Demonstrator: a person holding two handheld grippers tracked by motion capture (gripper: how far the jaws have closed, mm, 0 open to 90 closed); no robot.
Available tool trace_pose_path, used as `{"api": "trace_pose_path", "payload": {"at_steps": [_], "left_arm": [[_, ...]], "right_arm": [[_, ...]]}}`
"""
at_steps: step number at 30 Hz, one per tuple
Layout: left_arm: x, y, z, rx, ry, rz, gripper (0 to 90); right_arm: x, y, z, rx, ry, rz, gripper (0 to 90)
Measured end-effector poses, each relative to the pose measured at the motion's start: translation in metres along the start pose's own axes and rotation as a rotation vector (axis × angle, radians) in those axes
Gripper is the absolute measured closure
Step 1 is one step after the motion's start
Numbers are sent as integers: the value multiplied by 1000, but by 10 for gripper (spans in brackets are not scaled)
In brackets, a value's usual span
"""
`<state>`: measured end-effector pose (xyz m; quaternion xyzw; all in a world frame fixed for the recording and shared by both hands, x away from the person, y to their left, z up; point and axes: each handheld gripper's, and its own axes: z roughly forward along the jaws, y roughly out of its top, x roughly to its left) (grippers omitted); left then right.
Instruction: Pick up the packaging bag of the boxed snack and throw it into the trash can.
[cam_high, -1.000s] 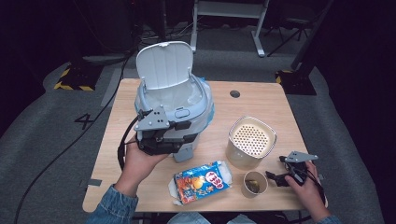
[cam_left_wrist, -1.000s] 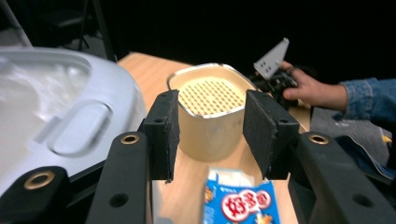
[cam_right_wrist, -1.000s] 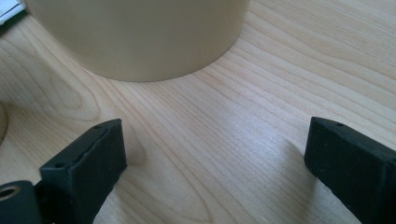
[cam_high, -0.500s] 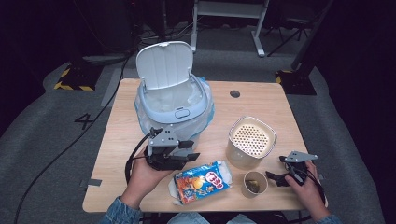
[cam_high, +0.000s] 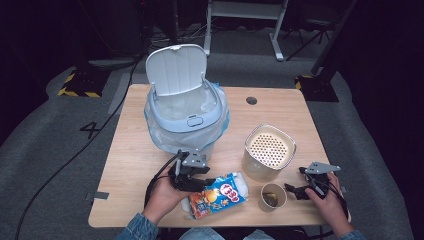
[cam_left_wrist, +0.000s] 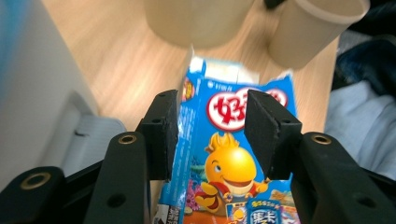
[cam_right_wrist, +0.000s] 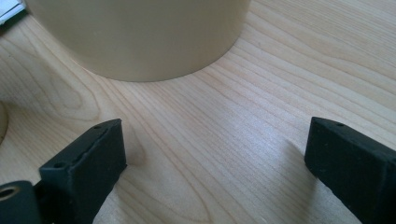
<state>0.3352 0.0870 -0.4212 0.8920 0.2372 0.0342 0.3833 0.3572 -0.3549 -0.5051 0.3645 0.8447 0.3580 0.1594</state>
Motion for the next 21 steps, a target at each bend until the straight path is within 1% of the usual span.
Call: {"api": "trace_pose_path", "payload": {"at_steps": [2, 3, 4, 5, 6, 7, 8, 9, 10, 12, 13, 14, 16, 18, 19, 21], "left_arm": [[1, -2, 7, 23, -2, -6, 539], [3, -3, 11, 45, 3, -15, 537], [4, -4, 15, 57, 0, -22, 535], [6, -5, 18, 80, -3, -34, 535], [7, -7, 22, 95, -10, -43, 535], [10, -9, 29, 121, -22, -60, 537], [10, -9, 29, 121, -22, -60, 539], [11, -10, 32, 141, -31, -63, 539], [11, -11, 34, 159, -31, -74, 543], [13, -12, 38, 184, -22, -69, 545], [14, -12, 39, 187, -27, -71, 548], [14, -12, 40, 187, -34, -82, 557], [17, -12, 40, 183, -38, -92, 560], [19, -13, 40, 180, -53, -107, 569], [19, -13, 39, 182, -53, -113, 573], [19, -13, 39, 177, -39, -99, 573]], "right_arm": [[0, 0, 0, 0, 0, 0, 54], [0, 0, 0, 0, 0, 0, 54], [0, 0, 0, 0, 0, 0, 54], [0, 0, 0, 0, 0, 0, 54], [0, 0, 0, 0, 0, 0, 54], [0, 0, 0, 0, 0, 0, 54], [0, 0, 0, 0, 0, 0, 54], [0, 0, 0, 0, 0, 0, 54], [0, 0, 0, 0, 0, 0, 54], [0, 0, 0, 0, 0, 0, 54], [0, 0, 0, 0, 0, 0, 54], [0, 0, 0, 0, 0, 0, 54], [0, 0, 0, 0, 0, 0, 54], [0, 0, 0, 0, 0, 0, 54], [0, 0, 0, 0, 0, 0, 54], [0, 0, 0, 0, 0, 0, 54]]}}
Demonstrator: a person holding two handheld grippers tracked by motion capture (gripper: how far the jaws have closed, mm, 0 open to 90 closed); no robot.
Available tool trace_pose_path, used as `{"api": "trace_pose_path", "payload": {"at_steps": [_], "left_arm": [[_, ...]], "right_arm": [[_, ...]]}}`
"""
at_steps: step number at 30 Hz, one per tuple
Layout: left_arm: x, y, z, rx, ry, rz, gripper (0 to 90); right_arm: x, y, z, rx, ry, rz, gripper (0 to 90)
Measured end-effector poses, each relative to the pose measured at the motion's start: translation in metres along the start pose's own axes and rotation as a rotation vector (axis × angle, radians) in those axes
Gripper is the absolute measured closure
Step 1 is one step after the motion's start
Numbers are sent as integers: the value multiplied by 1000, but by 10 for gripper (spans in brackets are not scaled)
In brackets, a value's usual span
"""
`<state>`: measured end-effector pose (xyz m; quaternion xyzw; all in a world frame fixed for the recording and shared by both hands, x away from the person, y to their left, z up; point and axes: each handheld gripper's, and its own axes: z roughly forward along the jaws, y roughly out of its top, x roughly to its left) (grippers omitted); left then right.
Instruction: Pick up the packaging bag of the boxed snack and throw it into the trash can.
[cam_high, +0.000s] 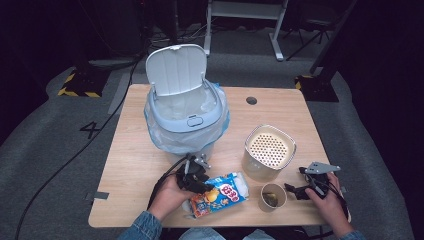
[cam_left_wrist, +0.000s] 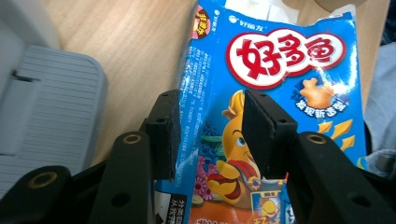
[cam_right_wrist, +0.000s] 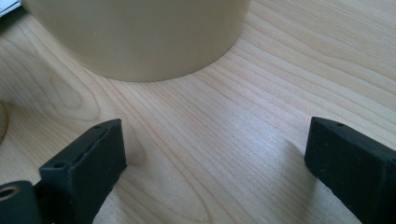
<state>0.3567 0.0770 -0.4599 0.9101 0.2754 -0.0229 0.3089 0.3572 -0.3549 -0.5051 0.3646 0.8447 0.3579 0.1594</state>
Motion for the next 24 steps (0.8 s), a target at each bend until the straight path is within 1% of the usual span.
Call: {"api": "trace_pose_path", "payload": {"at_steps": [2, 3, 6, 7, 9, 10, 11, 12, 15, 18, 21, 22, 24], "left_arm": [[-1, 0, 0, -1, 8, 10, 570], [-1, 0, 0, 2, 17, 24, 569], [-3, 1, 1, -1, 41, 32, 555], [-3, 1, 1, -1, 42, 33, 555], [-2, 1, 2, 18, 47, 38, 555], [-1, 1, 3, 39, 55, 47, 555], [0, 1, 5, 51, 69, 47, 555], [1, 0, 6, 66, 72, 51, 554], [4, 1, 11, 98, 47, 37, 550], [6, 1, 16, 122, 34, 26, 548], [5, 1, 16, 121, 40, 26, 551], [6, 1, 16, 121, 44, 25, 567], [6, 1, 16, 121, 63, 31, 634]], "right_arm": [[0, 0, 0, 0, 0, 0, 54], [0, 0, 0, 0, 0, 0, 54], [0, 0, 0, 0, 0, 0, 54], [0, 0, 0, 0, 0, 0, 54], [0, 0, 0, 0, 0, 0, 54], [0, 0, 0, 0, 0, 0, 54], [0, 0, 0, 0, 0, 0, 54], [0, 0, 0, 0, 0, 0, 54], [0, 0, 0, 0, 0, 0, 54], [0, 0, 0, 0, 0, 0, 54], [0, 0, 0, 0, 0, 0, 54], [0, 0, 0, 0, 0, 0, 54], [0, 0, 0, 0, 0, 0, 54]]}}
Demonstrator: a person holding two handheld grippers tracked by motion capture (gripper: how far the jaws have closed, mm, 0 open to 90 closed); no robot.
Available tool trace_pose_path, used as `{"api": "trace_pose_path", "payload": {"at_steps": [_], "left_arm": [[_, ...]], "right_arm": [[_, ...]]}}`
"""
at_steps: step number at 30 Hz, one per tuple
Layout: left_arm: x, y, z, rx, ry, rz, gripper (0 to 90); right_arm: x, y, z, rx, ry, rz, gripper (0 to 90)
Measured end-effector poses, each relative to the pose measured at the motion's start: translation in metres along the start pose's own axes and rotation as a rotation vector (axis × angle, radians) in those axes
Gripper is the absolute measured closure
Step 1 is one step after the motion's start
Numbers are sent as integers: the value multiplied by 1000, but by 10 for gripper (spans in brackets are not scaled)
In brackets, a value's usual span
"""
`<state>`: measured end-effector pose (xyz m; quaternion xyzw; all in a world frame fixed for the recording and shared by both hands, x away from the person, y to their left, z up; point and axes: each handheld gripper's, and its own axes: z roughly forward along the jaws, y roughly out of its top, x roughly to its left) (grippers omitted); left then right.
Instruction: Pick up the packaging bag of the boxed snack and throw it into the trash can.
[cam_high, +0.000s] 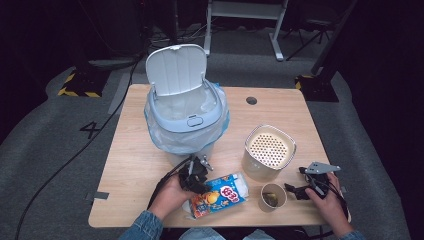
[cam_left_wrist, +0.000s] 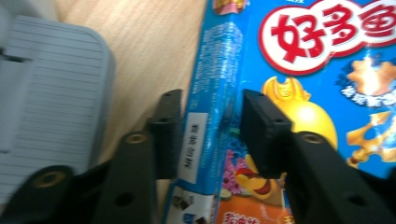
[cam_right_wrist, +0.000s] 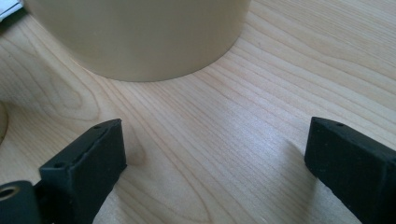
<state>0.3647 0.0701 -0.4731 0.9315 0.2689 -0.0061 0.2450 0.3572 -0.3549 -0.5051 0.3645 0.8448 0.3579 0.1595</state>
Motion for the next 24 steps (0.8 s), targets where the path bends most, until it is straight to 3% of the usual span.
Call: {"api": "trace_pose_path", "payload": {"at_steps": [6, 9, 11, 13, 18, 24], "left_arm": [[2, 1, -1, 8, 9, 11, 738], [1, 2, -8, 2, 15, 31, 852], [1, 2, -16, -45, -3, 36, 862], [1, 0, -26, -108, -20, 15, 866], [1, -7, -50, -247, -62, 28, 867], [2, -19, -74, -375, -93, 29, 867]], "right_arm": [[0, 0, 0, 0, 0, 0, 54], [0, 0, 0, 0, 0, 0, 54], [0, 0, 0, 0, 0, 0, 54], [0, 0, 0, 0, 0, 0, 54], [0, 0, 0, 0, 0, 0, 54], [0, 0, 0, 0, 0, 0, 54]]}}
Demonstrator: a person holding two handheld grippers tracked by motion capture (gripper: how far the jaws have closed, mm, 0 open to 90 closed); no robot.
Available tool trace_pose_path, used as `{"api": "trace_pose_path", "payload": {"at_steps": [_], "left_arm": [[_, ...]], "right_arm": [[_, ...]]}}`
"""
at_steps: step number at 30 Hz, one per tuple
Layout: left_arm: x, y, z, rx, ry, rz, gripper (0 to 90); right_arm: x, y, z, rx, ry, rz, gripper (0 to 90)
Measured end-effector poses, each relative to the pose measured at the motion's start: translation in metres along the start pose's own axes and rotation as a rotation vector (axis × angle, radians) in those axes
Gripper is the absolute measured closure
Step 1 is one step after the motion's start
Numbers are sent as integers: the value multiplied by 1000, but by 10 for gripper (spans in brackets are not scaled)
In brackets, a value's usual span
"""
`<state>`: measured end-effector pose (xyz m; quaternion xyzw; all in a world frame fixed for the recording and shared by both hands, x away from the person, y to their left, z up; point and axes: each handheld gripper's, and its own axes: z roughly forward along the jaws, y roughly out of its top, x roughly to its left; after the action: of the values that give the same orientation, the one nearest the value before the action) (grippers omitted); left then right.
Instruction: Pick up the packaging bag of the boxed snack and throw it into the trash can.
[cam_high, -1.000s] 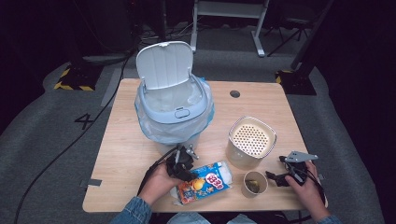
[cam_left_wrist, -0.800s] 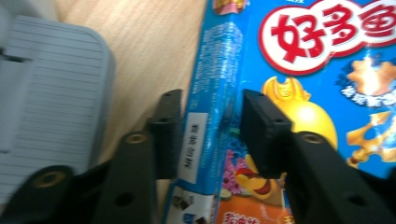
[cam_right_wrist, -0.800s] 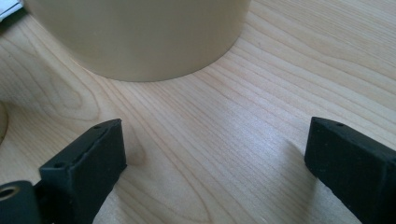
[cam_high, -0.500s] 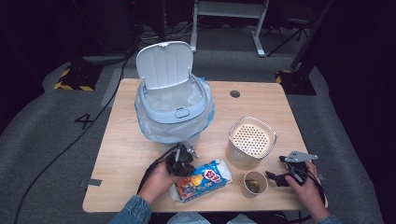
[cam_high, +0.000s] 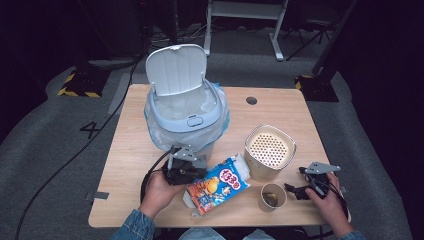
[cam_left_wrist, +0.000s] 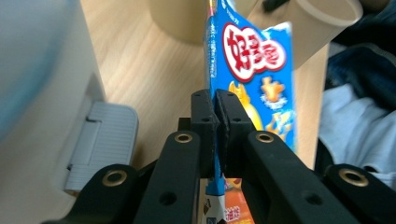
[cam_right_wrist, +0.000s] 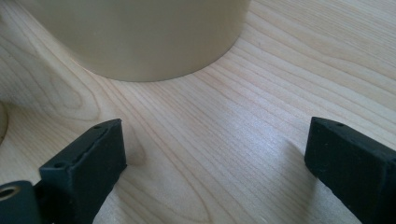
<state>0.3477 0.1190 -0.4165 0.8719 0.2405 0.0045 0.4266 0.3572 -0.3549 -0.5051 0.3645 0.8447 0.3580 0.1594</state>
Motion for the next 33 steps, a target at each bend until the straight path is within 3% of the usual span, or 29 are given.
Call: {"api": "trace_pose_path", "payload": {"at_steps": [6, 19, 27, 33], "left_arm": [[-6, -3, -20, -102, 29, 49, 867], [-13, -2, -58, -331, 58, 62, 867], [-13, 10, -79, -429, 67, 74, 867], [-7, 25, -94, -471, 45, 91, 868]], "right_arm": [[0, 0, 0, 0, 0, 0, 54], [-1, 0, 0, 0, 4, -5, 52], [-1, 0, 0, 0, 4, -5, 51], [-1, 0, 0, 0, 3, -5, 51]]}}
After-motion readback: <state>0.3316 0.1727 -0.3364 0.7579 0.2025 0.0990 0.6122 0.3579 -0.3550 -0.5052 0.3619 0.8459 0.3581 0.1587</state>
